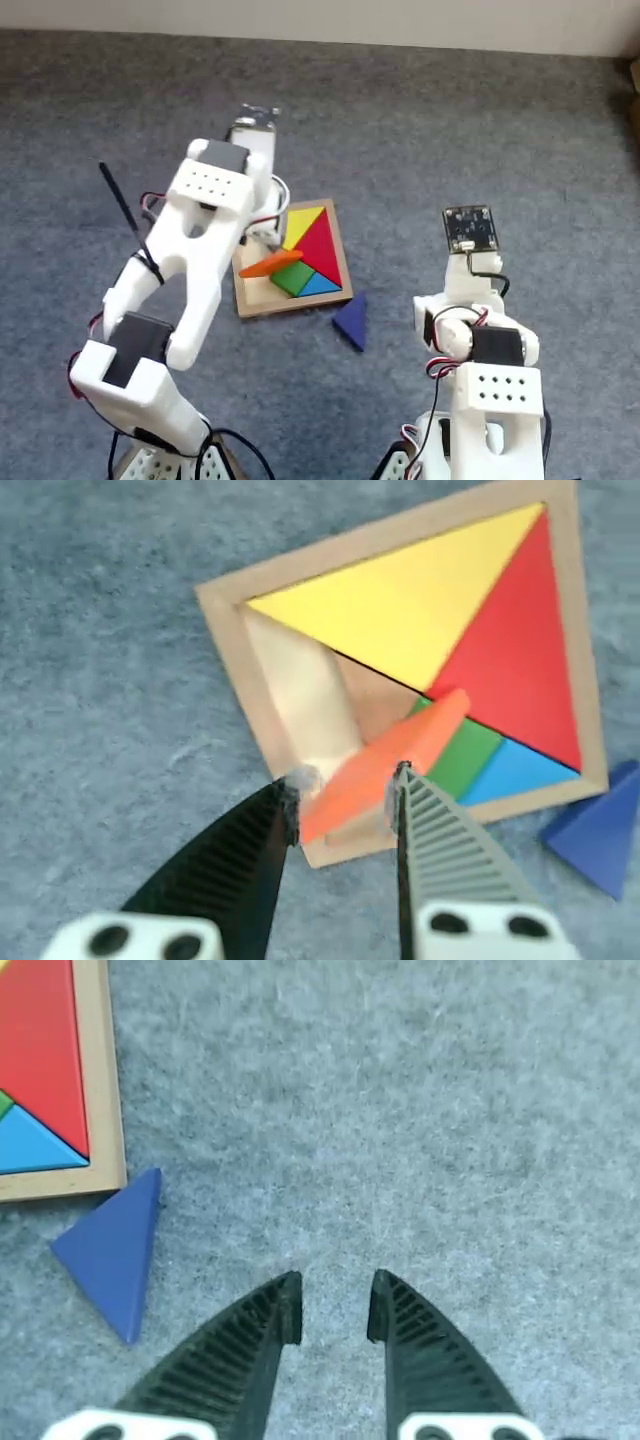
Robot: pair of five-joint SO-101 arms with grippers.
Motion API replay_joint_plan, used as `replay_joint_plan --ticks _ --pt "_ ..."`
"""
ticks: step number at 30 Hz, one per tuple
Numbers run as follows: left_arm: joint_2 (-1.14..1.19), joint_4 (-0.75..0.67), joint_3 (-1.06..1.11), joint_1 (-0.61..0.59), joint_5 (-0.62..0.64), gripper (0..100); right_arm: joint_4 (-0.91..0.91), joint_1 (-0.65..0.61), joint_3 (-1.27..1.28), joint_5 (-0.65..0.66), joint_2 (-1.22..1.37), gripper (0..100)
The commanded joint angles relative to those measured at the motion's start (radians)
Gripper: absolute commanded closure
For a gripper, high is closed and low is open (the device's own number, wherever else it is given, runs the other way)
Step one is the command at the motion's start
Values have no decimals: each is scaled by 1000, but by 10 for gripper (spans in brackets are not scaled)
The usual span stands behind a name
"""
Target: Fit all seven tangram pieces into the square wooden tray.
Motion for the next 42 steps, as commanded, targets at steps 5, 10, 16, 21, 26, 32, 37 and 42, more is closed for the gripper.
replay_joint_plan --ticks 5,10,16,21,26,32,37,42 --pt "-45 38 -84 117 -218 832 -19 -5 -7 -2 -22 886" --pt "-39 37 -85 88 -365 831 -19 -5 -7 -2 -22 886" --pt "-38 40 -84 79 -428 832 -19 -5 -7 -2 -21 886" --pt "-39 41 -93 82 -434 832 -19 -4 -7 -2 -22 886" --pt "-42 -3 -97 48 -430 836 -19 -4 -7 -2 -22 886" --pt "-39 -63 -85 8 -431 836 -19 -4 -7 -2 -22 886" --pt "-8 -80 -82 15 -434 836 -19 -4 -7 0 -22 886" --pt "120 -117 -84 16 -430 845 -19 -4 -7 0 -22 886"
